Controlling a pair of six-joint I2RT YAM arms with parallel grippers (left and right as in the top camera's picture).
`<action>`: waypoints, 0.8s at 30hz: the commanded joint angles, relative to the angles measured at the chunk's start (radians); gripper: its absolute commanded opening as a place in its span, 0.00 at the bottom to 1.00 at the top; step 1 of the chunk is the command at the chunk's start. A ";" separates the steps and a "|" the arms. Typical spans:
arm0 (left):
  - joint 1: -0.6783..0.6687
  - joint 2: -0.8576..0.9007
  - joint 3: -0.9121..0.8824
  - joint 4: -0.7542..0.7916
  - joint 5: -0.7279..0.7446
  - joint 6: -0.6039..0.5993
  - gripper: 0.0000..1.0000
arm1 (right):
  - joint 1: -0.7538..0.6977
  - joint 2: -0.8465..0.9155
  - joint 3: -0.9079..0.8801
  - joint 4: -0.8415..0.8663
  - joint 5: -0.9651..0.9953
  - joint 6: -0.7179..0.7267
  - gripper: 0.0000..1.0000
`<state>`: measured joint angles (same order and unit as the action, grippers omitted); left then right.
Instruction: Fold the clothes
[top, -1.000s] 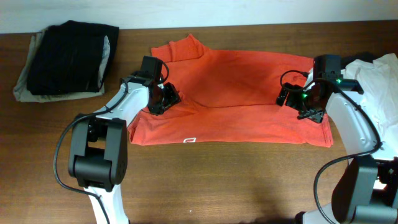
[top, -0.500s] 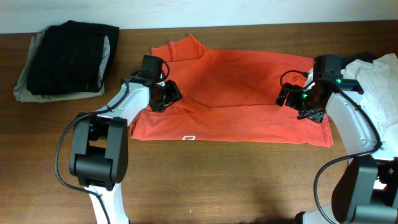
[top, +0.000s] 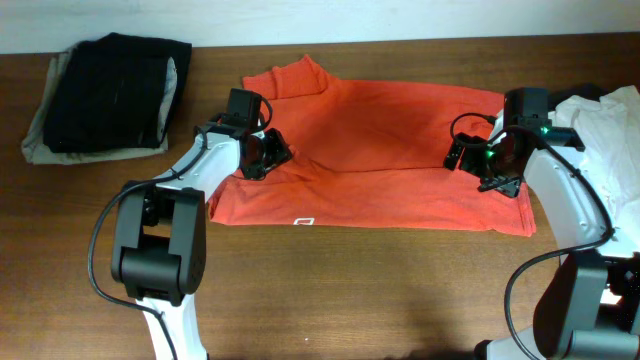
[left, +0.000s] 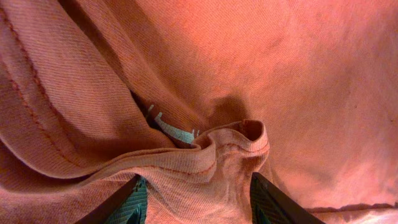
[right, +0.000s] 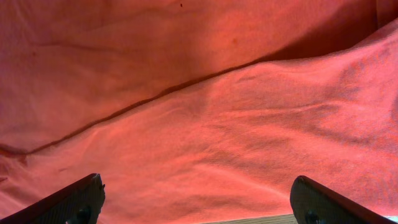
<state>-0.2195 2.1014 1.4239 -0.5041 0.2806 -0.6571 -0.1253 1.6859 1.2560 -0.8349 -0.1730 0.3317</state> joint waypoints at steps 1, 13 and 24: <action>0.008 0.008 -0.002 -0.001 -0.018 -0.008 0.52 | 0.007 0.006 0.010 0.000 0.017 -0.006 0.99; 0.008 -0.026 -0.002 -0.005 -0.019 -0.008 0.14 | 0.007 0.006 0.010 0.001 0.017 -0.006 0.99; 0.008 -0.029 -0.002 -0.005 -0.014 0.002 0.12 | 0.007 0.006 0.010 0.001 0.017 -0.006 0.99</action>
<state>-0.2169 2.1014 1.4239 -0.5110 0.2729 -0.6666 -0.1253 1.6859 1.2560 -0.8345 -0.1730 0.3321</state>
